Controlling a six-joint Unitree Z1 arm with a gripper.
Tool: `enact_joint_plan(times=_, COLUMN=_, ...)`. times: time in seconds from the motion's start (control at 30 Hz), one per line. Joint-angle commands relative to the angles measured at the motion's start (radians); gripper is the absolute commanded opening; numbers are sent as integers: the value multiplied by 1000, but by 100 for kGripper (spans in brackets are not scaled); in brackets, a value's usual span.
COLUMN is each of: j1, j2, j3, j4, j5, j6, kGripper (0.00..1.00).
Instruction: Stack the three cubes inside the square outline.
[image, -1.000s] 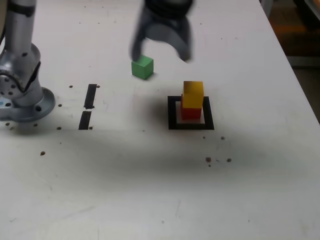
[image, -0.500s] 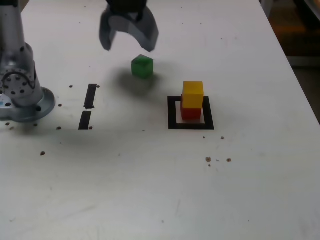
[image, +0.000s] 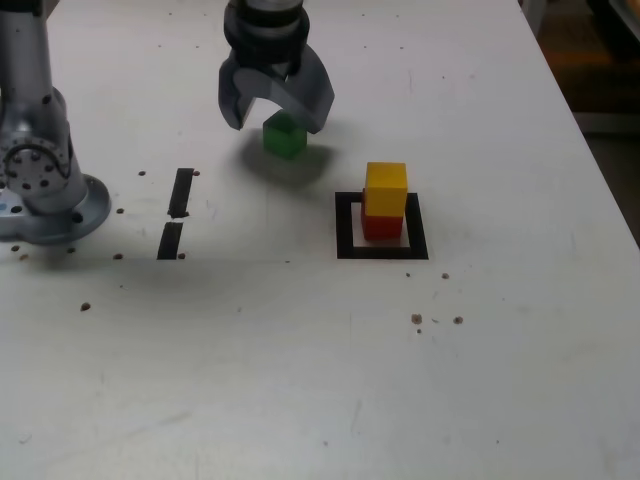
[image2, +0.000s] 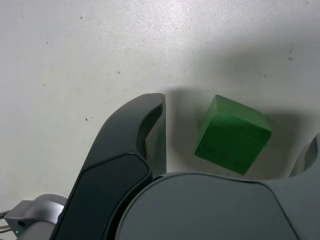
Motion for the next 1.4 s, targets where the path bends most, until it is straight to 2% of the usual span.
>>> enact_joint_plan(times=0.0, j1=0, j2=21, j3=-2, j4=-11, j5=1, j6=-3, kGripper=91)
enact_joint_plan(times=0.27, j1=0, j2=30, j3=3, j4=-47, j5=-3, j6=-6, kGripper=69)
enact_joint_plan(times=0.43, j1=0, j2=34, j3=-6, j4=-57, j5=-7, j6=-3, kGripper=45)
enact_joint_plan(times=0.53, j1=0, j2=43, j3=-23, j4=-48, j5=-27, j6=4, kGripper=29)
enact_joint_plan(times=0.63, j1=0, j2=55, j3=-36, j4=-32, j5=-49, j6=10, kGripper=22)
enact_joint_plan(times=0.73, j1=0, j2=65, j3=-58, j4=6, j5=-66, j6=12, kGripper=21)
enact_joint_plan(times=0.83, j1=0, j2=56, j3=-109, j4=87, j5=-75, j6=6, kGripper=19)
enact_joint_plan(times=0.97, j1=-7, j2=-17, j3=-223, j4=233, j5=-82, j6=-41, kGripper=16)
enact_joint_plan(times=1.07, j1=-40, j2=-92, j3=-338, j4=359, j5=-82, j6=-112, kGripper=14)
enact_joint_plan(times=1.13, j1=-91, j2=-125, j3=-446, j4=475, j5=-75, j6=-184, kGripper=13)
enact_joint_plan(times=1.27, j1=-203, j2=-111, j3=-618, j4=651, j5=-72, j6=-313, kGripper=12)
enact_joint_plan(times=1.37, j1=-277, j2=-56, j3=-703, j4=708, j5=-98, j6=-400, kGripper=12)
